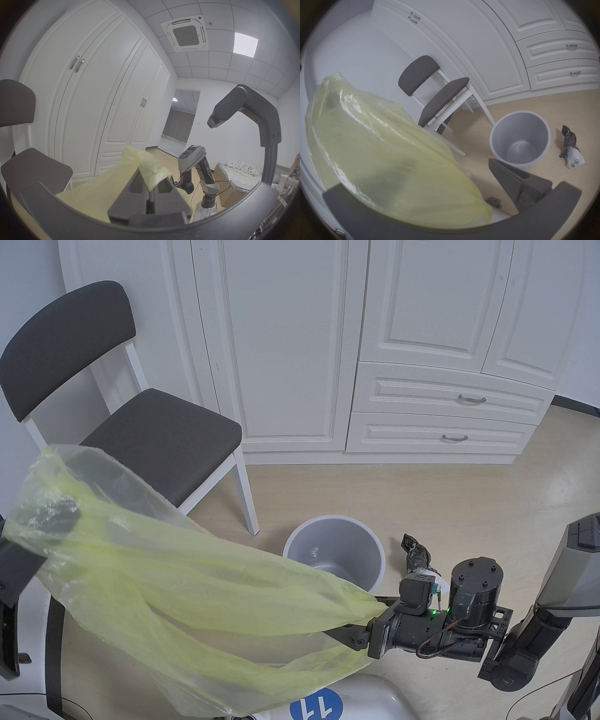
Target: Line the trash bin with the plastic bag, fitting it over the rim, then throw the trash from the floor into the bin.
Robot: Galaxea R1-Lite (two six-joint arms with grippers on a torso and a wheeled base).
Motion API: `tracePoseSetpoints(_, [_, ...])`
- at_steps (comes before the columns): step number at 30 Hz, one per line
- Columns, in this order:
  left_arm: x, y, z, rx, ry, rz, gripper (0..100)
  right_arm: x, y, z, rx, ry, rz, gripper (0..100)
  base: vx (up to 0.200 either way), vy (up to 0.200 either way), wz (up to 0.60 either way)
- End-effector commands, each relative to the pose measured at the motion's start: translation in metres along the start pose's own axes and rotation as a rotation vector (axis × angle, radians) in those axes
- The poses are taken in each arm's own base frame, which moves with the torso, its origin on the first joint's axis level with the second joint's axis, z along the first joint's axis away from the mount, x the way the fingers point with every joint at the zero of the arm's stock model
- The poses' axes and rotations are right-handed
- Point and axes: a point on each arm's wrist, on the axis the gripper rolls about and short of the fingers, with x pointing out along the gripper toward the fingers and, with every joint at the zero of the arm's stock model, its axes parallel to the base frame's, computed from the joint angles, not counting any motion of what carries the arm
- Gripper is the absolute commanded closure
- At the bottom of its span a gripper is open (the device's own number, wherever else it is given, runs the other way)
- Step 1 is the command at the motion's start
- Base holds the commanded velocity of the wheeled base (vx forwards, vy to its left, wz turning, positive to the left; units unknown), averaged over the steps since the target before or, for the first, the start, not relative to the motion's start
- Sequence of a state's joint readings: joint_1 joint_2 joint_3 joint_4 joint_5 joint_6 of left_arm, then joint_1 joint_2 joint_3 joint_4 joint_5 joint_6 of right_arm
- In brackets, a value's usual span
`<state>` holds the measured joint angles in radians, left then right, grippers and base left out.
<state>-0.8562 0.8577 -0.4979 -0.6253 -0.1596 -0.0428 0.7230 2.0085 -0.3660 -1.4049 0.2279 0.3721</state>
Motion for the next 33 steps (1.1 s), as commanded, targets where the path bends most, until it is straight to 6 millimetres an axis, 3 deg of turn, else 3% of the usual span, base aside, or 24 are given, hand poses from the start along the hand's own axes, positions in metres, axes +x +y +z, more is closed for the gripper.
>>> tracePoseSetpoints(1, [0.001, 0.0, 0.0, 0.0, 0.002, 0.0, 100, -0.001, 0.001, 0.0, -0.003, 0.0, 0.0, 0, 0.0, 0.0, 0.0])
tracePoseSetpoints(5, [0.001, 0.0, -0.001, -0.001, 0.005, 0.0, 100, -0.001, 0.0, -0.001, -0.006, 0.006, -0.002, 0, 0.0, 0.0, 0.0])
tracePoseSetpoints(6, [0.001, 0.0, -0.001, 0.001, 0.005, 0.0, 100, 0.0, 0.0, -0.001, -0.007, 0.002, 0.0, 100, 0.0, 0.0, 0.0])
tracePoseSetpoints(10, [0.002, 0.0, -0.001, -0.001, 0.008, 0.001, 100, -0.001, 0.001, 0.002, -0.009, -0.008, 0.003, 100, 0.0, 0.0, 0.0])
tracePoseSetpoints(24, [0.026, 0.01, -0.014, -0.017, 0.104, 0.084, 100, -0.023, 0.014, 0.054, -0.025, -0.167, -0.045, 100, 0.0, 0.0, 0.0])
tracePoseSetpoints(25, [0.033, 0.012, -0.017, -0.018, 0.126, 0.13, 100, -0.029, 0.02, 0.07, -0.005, -0.146, -0.112, 100, 0.0, 0.0, 0.0])
tracePoseSetpoints(27, [0.037, 0.014, -0.021, -0.018, 0.143, 0.155, 100, -0.035, 0.027, 0.085, 0.011, -0.125, -0.16, 100, 0.0, 0.0, 0.0])
tracePoseSetpoints(33, [0.049, 0.018, -0.031, -0.036, 0.197, 0.185, 100, -0.05, 0.042, 0.119, 0.13, -0.179, -0.215, 100, 0.0, 0.0, 0.0])
